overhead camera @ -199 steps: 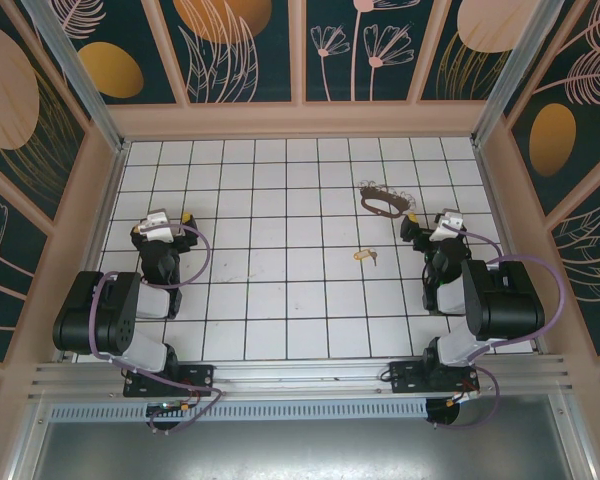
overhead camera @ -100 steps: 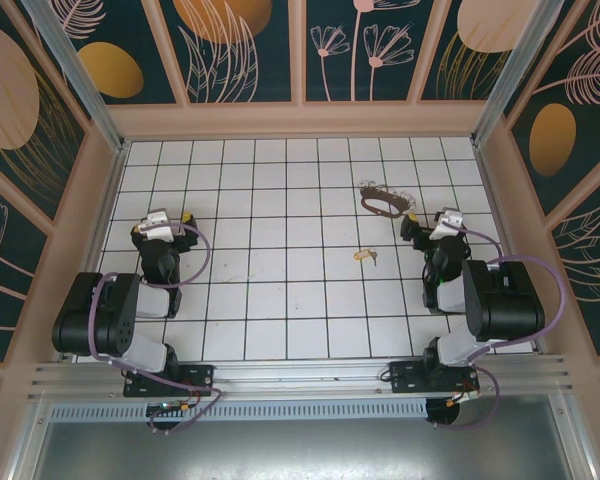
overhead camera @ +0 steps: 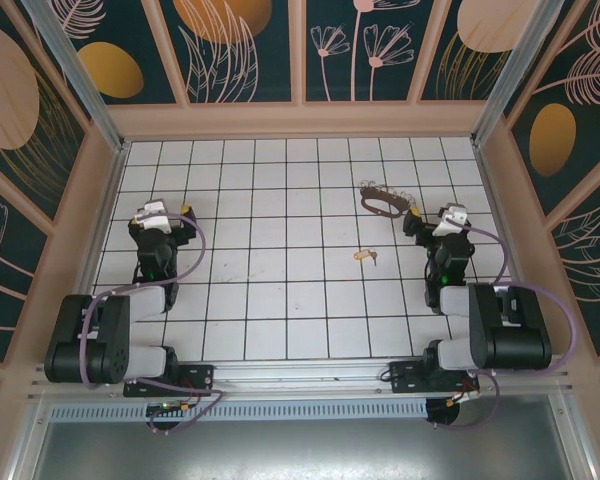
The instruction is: Put the keys on the keyring
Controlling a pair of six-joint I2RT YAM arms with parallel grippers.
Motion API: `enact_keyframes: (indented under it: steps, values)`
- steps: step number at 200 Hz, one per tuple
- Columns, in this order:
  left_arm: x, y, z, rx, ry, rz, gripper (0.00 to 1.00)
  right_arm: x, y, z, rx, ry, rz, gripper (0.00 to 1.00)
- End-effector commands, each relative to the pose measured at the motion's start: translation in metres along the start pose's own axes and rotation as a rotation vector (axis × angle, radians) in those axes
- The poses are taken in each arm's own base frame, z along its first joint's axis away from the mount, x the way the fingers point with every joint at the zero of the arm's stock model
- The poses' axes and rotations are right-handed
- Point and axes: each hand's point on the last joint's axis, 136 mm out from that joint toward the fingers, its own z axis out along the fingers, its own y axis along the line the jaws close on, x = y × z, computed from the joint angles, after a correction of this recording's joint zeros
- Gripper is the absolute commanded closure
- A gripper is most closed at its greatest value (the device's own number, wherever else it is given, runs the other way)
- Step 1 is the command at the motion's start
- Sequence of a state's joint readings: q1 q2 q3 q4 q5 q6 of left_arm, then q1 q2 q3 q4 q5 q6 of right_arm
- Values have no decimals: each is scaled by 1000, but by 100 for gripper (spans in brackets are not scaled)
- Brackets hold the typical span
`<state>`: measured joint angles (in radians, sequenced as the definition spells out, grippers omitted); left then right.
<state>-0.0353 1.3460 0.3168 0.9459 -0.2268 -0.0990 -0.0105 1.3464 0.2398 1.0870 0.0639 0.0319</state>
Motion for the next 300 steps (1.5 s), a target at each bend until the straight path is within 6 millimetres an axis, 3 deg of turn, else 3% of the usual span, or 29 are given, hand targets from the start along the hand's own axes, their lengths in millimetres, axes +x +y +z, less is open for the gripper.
enact_keyframes:
  steps: [1,31,80,115,140,242,300]
  values:
    - [-10,-6,5,23,39,-56,1,-22,3,5,26,-7,0,1]
    - [-30,-28,-3,119,37,-106,1,-31,28,3,-25,38,-26,1]
    - [-50,-79,-7,277,125,-148,1,-39,42,2,-51,102,15,1]
    - [-65,-85,-14,311,104,-140,1,-39,47,2,-79,115,-8,1]
    - [-62,-88,-22,340,94,-162,1,-37,61,2,-150,138,6,1]
    - [-66,-130,-37,447,121,-147,1,-32,64,4,-215,236,-17,1]
    - [-62,-176,-54,573,156,-126,1,-39,72,27,-250,262,-1,1]
